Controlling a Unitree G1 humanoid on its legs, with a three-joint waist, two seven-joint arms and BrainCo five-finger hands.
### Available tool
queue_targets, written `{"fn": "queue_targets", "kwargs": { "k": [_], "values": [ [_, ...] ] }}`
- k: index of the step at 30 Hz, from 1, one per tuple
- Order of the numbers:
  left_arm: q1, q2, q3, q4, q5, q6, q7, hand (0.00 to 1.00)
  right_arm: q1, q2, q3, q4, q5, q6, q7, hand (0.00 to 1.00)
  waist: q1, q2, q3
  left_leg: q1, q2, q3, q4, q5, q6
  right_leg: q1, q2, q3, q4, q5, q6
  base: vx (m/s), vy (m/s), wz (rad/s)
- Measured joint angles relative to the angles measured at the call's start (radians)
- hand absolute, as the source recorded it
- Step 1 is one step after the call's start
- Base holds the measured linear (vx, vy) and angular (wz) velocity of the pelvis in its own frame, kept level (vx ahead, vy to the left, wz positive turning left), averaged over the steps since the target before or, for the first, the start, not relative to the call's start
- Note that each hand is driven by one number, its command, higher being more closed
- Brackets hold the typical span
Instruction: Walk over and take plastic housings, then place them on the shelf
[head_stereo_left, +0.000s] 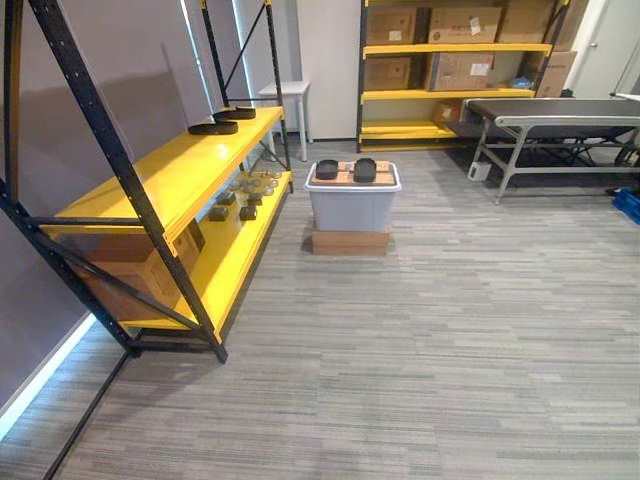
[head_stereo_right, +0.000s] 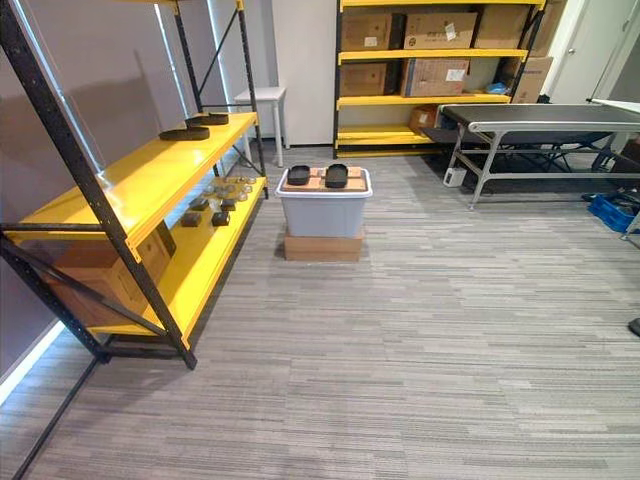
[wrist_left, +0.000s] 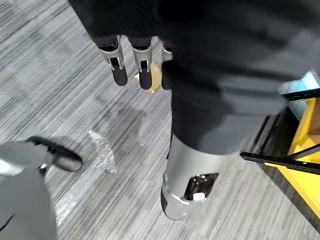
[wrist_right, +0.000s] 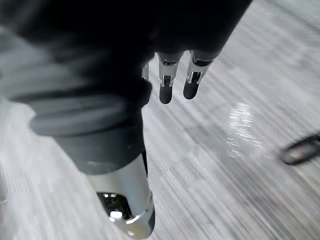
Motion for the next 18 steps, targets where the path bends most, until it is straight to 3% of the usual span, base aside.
{"fn": "queue_targets", "kwargs": {
  "k": [8,18],
  "values": [
    [-0.001,-0.014,-0.029,-0.018,0.046,-0.022,0.067,0.0,-0.011,0.03,0.021,-0.001,-0.026,0.0,-0.032,0.0,-0.001,-0.002,0.0,0.016,-0.006,0.001,-0.015,0.004,0.003,0.013,-0.005,-0.001,0.0,-0.001,0.002,0.0,-0.001,0.01],
    [-0.012,-0.011,-0.091,-0.027,0.07,-0.029,0.076,0.0,-0.013,0.03,0.045,-0.005,-0.046,0.0,-0.037,0.0,-0.004,-0.006,0.011,0.03,-0.006,0.008,-0.03,0.01,0.008,0.015,-0.005,0.004,0.0,-0.002,0.003,0.0,0.0,0.0]
  ]
}}
